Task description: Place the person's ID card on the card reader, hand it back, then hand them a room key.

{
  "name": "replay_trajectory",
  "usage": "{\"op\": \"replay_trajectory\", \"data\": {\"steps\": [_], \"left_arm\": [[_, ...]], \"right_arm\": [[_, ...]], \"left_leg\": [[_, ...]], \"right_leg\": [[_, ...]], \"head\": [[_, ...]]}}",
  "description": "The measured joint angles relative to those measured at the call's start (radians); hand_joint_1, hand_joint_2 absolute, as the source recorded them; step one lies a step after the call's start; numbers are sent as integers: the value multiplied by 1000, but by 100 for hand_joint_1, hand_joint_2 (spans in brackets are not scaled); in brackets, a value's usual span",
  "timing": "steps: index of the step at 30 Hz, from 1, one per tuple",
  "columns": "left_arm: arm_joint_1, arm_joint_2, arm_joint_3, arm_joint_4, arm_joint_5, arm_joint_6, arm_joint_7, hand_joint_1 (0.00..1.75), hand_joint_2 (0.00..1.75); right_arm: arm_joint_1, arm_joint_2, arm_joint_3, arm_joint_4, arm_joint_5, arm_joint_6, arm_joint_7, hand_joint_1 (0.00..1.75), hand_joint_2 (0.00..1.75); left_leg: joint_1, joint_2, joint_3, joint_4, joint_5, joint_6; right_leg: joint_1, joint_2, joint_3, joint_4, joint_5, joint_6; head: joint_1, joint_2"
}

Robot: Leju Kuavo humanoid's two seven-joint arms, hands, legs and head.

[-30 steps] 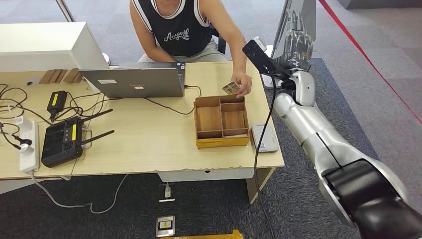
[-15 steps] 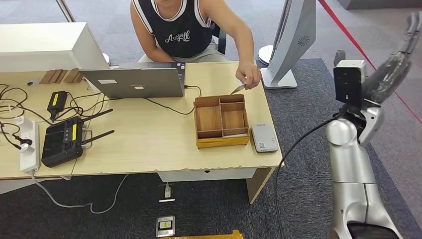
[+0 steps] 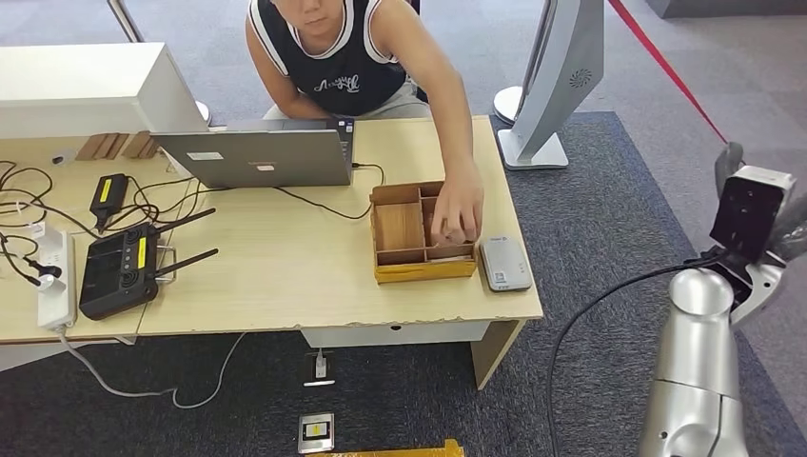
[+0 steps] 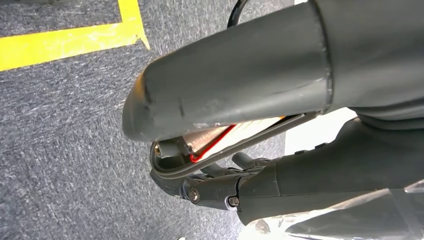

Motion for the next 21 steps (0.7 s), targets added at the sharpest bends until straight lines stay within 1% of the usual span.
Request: {"op": "replay_trajectory", "data": {"steps": [6,13,17,21], "left_arm": [[-2,-8,13,0,10,10,14,0,0],[-3,-11,20,0,17,14,19,0,0],[-4,-14,20,0,25,23,18,0,0],[-4,-16,20,0,31,28,16,0,0]], "right_arm": [[10,24,-61,29,15,0,-34,0,175],[21,34,-122,85,42,0,-48,0,175],[22,36,-160,138,91,0,-66,0,175],[16,38,-224,233,209,0,-100,0,175]], "left_leg": [[0,0,0,0,0,0],[0,0,0,0,0,0],[0,0,0,0,0,0],[0,0,0,0,0,0]], "right_leg": [[0,0,0,0,0,0],[0,0,0,0,0,0],[0,0,0,0,0,0],[0,0,0,0,0,0]], "head": [[0,0],[0,0],[0,0],[0,0]]}}
